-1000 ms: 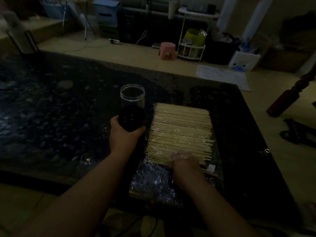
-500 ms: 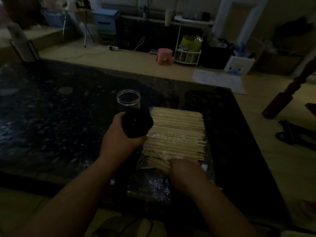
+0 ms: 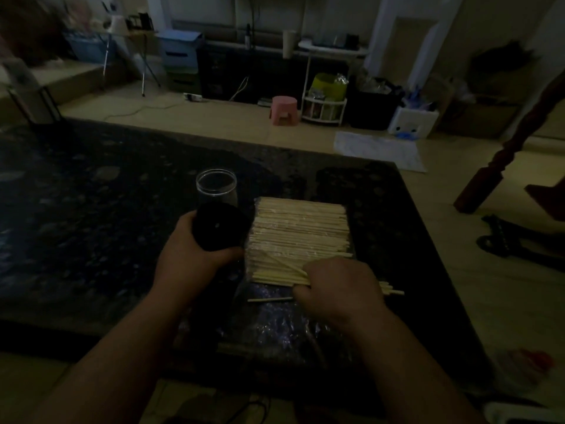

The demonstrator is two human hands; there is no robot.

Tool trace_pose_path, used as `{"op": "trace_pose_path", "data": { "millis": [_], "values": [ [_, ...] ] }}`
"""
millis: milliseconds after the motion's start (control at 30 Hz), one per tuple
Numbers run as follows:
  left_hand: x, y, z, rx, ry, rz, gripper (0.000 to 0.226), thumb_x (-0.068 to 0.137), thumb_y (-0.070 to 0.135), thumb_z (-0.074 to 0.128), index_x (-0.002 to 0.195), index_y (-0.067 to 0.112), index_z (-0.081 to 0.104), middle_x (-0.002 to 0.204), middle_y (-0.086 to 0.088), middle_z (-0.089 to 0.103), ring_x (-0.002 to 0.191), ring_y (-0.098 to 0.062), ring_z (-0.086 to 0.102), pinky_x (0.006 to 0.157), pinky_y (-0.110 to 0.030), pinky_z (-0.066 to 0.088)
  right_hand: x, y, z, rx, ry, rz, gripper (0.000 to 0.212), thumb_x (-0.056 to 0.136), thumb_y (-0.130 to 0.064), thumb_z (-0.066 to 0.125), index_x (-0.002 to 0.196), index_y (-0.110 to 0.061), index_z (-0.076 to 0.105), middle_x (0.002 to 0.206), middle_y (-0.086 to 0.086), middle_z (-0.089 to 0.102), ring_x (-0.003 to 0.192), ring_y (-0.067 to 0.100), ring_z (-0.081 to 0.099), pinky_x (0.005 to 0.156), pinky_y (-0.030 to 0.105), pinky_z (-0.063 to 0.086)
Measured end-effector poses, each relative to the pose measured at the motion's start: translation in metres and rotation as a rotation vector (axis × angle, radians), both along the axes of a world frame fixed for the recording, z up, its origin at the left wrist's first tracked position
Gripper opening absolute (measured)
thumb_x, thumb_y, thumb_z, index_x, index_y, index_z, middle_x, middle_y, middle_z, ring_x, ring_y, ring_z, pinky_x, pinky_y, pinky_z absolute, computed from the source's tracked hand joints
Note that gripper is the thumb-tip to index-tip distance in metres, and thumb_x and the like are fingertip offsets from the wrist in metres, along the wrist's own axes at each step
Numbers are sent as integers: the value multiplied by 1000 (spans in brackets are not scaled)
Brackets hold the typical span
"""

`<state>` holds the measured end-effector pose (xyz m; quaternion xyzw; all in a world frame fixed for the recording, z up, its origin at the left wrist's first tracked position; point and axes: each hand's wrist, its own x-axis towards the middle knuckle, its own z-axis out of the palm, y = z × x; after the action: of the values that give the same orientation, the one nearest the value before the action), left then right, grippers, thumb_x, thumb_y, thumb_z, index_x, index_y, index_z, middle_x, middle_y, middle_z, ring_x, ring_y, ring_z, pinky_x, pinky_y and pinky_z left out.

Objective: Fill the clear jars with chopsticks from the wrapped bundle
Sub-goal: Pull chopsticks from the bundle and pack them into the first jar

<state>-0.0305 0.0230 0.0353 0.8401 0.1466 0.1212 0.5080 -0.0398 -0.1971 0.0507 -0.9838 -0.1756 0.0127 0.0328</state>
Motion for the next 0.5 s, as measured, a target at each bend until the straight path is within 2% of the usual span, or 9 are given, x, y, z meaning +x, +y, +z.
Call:
{"op": "trace_pose_path", "data": {
  "millis": [100, 167, 233, 300, 400, 500],
  "values": [
    [7, -5, 1, 96, 24, -91, 86, 58, 26, 91, 132, 26, 47, 108, 10, 53, 100, -10, 51, 83, -27, 38, 2, 0, 3, 79, -160, -26, 26, 90, -50, 40, 85, -25, 47, 93, 2, 63, 86, 26, 59, 64, 31, 37],
    [12, -9, 1, 195, 55, -169, 89, 58, 25, 91, 134, 27, 46, 114, 8, 56, 104, -11, 53, 83, -26, 38, 6, 2, -3, 166, -311, -25, 24, 84, -46, 40, 75, -24, 36, 74, 1, 60, 67, 25, 57, 53, 28, 31],
    [14, -11, -2, 300, 88, -232, 92, 55, 27, 91, 135, 30, 45, 121, 7, 59, 107, -13, 56, 85, -27, 42, 9, 1, -9, 346, -490, 4, 21, 78, -39, 44, 69, -22, 35, 59, 1, 52, 51, 24, 49, 49, 25, 27],
    [15, -10, -6, 374, 118, -283, 93, 52, 35, 90, 133, 36, 45, 123, 7, 61, 110, -16, 59, 91, -32, 48, 12, -2, -16, 429, -614, 81, 26, 83, -37, 48, 68, -16, 45, 64, 2, 49, 58, 22, 45, 55, 28, 30],
    [17, -7, -9, 441, 126, -322, 89, 50, 46, 86, 129, 40, 44, 120, 10, 62, 108, -15, 61, 91, -36, 51, 13, -2, -19, 446, -731, 74, 42, 96, -42, 40, 71, -13, 55, 75, 3, 49, 65, 20, 42, 62, 29, 26],
    [20, -1, -9, 482, 119, -344, 90, 49, 49, 85, 129, 42, 44, 123, 12, 60, 110, -15, 60, 92, -36, 49, 14, 5, -20, 647, -664, 4, 21, 93, -36, 45, 81, -21, 52, 84, -4, 46, 63, 14, 48, 49, 28, 38]
  ]
}}
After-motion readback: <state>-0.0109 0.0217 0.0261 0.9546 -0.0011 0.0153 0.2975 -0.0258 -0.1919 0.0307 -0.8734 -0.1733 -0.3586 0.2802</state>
